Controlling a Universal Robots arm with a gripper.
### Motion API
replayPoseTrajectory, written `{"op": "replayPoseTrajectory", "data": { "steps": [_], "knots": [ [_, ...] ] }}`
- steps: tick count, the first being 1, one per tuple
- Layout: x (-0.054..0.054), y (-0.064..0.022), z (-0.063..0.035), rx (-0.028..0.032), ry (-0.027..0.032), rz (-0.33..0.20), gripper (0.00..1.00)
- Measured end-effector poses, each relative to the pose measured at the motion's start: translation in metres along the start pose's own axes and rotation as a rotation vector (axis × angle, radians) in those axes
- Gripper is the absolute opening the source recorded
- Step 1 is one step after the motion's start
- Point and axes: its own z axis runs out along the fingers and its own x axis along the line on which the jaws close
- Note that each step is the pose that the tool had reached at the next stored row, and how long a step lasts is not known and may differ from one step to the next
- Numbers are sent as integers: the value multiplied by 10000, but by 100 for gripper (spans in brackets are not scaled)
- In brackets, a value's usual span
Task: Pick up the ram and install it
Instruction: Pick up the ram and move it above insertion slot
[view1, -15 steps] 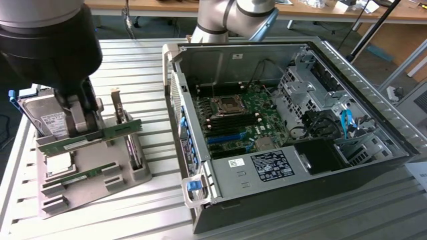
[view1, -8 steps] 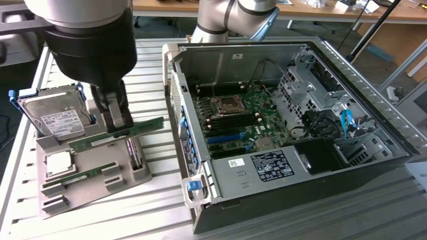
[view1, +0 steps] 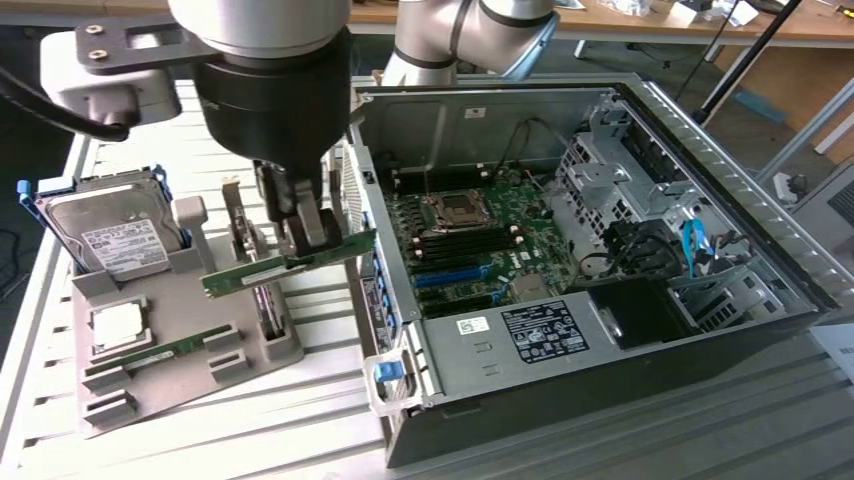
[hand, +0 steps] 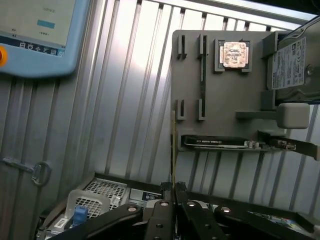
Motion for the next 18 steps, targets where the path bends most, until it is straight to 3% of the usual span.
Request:
{"op": "replayPoseTrajectory", "data": {
  "steps": [3, 9, 16, 18],
  "knots": [
    [37, -184, 8, 0, 0, 11, 12],
    [142, -700, 32, 0, 1, 47, 12],
    [213, -1049, 49, 0, 1, 69, 12],
    [259, -1436, 67, 0, 1, 72, 12]
  ]
}}
